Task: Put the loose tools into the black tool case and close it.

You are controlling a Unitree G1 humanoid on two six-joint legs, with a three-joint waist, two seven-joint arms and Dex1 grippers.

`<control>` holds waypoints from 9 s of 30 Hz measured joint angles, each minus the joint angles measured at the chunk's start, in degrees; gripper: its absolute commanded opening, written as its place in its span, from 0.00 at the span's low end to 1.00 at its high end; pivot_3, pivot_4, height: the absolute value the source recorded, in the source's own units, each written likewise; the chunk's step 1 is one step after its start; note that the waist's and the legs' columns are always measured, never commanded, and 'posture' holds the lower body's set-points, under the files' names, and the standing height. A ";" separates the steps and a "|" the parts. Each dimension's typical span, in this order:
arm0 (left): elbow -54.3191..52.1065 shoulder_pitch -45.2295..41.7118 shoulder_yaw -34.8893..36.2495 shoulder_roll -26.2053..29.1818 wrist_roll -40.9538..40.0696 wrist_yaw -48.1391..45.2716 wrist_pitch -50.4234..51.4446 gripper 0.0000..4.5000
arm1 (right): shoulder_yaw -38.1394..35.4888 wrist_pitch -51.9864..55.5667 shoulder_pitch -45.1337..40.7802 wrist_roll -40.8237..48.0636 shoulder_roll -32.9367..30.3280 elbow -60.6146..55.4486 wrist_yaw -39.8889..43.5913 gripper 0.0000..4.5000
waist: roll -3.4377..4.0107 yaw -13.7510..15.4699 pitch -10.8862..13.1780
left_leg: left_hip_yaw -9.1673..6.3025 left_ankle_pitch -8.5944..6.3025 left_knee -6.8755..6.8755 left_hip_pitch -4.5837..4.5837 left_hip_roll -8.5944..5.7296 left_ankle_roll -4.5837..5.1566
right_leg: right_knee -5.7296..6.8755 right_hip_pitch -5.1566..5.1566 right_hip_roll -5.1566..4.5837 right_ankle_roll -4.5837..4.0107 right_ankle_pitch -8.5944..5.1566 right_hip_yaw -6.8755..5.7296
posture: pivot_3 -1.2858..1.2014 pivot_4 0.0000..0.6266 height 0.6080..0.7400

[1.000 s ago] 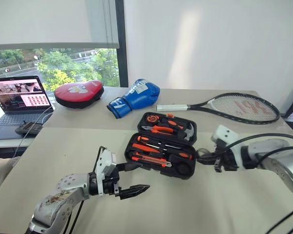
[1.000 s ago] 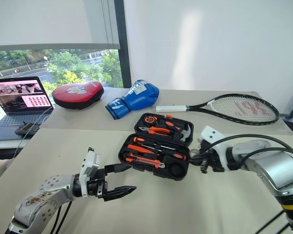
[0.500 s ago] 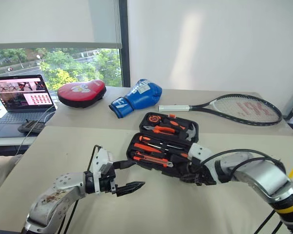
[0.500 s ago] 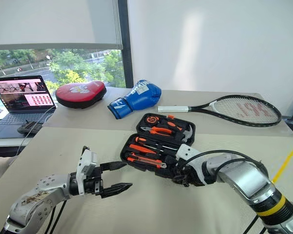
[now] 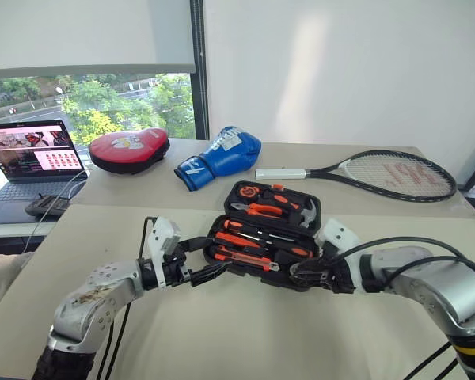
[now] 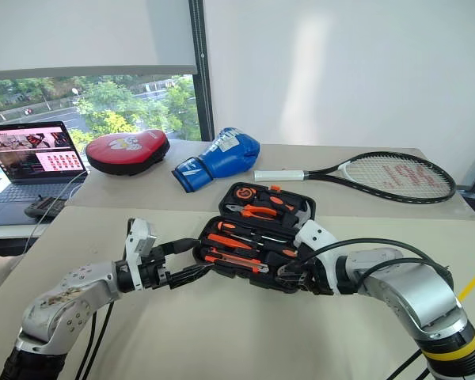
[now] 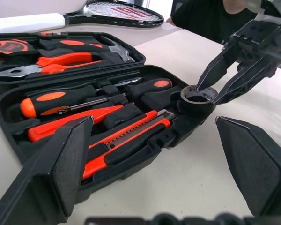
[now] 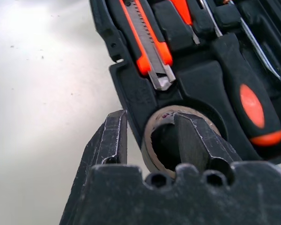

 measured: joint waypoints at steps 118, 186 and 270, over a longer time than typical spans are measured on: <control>34.68 -6.70 4.00 3.35 19.15 -6.35 -24.48 0.77 | -14.68 -29.92 38.35 -18.98 13.82 -19.63 -6.49 0.00 | -0.60 0.11 0.12 | 0.55 0.19 -0.41 0.85 0.06 0.17 | 0.79 0.04 0.08 -0.23 0.14 -0.26 | 0.52 0.24 1.00; 82.67 -56.88 -1.22 -13.58 29.37 6.07 -10.20 0.03 | -5.69 -15.78 -24.15 -18.37 17.26 47.09 -12.92 0.00 | -0.61 -1.01 0.21 | 0.40 0.76 -0.31 -0.95 -0.68 -0.19 | 0.96 -1.48 -0.09 0.18 0.53 -0.26 | 0.52 0.24 1.00; 31.80 -24.48 -16.69 1.95 24.04 -19.52 -18.16 0.00 | 0.51 8.47 0.61 -5.87 27.40 2.09 -24.93 0.29 | -0.35 -0.41 0.24 | 0.60 -0.10 0.04 0.93 0.09 0.43 | 0.76 0.28 -0.08 -0.42 0.30 -1.51 | 0.52 0.24 1.00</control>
